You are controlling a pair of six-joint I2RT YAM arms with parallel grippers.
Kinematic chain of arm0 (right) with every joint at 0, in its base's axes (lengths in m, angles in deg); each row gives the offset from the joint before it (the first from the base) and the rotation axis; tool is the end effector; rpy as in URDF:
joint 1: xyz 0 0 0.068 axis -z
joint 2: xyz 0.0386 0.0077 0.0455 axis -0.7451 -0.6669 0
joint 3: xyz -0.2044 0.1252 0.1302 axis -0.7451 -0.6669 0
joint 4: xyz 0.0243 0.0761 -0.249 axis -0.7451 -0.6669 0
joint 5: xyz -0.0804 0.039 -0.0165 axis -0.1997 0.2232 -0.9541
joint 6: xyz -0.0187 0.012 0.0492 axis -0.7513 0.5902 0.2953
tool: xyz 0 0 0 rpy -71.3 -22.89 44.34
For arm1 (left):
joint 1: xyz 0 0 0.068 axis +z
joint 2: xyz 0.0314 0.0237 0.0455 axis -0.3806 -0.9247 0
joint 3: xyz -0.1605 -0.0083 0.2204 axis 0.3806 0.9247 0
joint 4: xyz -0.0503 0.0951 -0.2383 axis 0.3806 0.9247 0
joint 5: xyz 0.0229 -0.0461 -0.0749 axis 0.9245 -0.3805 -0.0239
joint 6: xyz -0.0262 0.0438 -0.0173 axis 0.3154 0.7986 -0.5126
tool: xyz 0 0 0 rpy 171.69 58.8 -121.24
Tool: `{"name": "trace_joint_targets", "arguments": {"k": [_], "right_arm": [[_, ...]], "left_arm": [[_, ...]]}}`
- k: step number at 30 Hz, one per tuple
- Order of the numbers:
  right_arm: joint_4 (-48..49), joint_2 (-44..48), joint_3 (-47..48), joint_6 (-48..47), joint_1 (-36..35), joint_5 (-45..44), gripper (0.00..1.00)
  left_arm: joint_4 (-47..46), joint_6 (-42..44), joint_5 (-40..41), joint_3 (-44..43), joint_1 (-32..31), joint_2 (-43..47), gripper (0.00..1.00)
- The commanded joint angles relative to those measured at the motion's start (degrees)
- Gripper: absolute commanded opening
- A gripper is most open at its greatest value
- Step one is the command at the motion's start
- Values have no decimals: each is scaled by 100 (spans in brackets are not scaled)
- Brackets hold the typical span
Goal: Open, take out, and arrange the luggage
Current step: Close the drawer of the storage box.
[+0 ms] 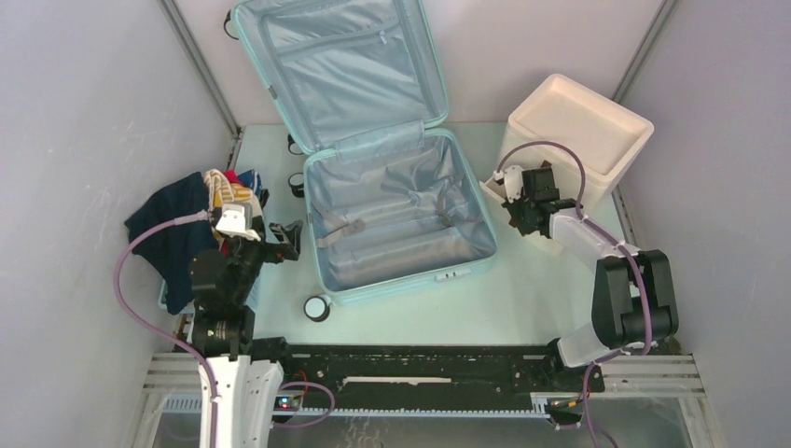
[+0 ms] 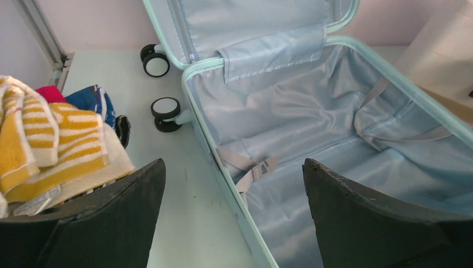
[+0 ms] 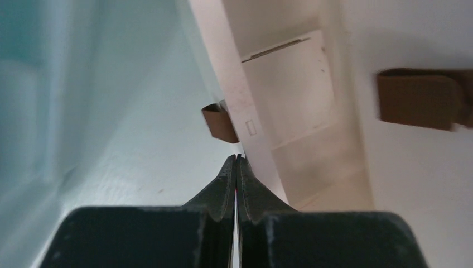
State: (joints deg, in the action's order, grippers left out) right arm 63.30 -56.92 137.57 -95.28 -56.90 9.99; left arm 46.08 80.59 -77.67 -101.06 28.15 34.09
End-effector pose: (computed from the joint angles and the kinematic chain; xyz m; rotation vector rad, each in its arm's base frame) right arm 0.3045 0.0471 0.2084 -0.7582 2.3908 -0.1175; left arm 0.1111 -0.0002 0.3209 0.0847 1.6129 -0.2631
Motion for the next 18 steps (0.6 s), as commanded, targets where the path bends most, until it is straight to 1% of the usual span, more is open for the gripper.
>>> {"name": "trace_joint_targets", "arguments": {"k": [1, 4, 8, 15, 18], "right_arm": [[1346, -15, -128, 329, 126, -1711, 4], [1644, -93, -231, 198, 201, -1888, 10], [1735, -196, -245, 51, 246, -2004, 17], [1731, -45, -288, -3, 402, -1875, 19], [1681, 24, -295, 9, 471, -1785, 22]], "left_arm": [[118, 292, 250, 33, -6, 129, 95], [134, 283, 125, 12, -7, 51, 95], [162, 277, 84, 4, -7, 43, 96], [171, 279, 86, 16, -53, 82, 96], [171, 276, 62, 13, -75, 86, 96]]}}
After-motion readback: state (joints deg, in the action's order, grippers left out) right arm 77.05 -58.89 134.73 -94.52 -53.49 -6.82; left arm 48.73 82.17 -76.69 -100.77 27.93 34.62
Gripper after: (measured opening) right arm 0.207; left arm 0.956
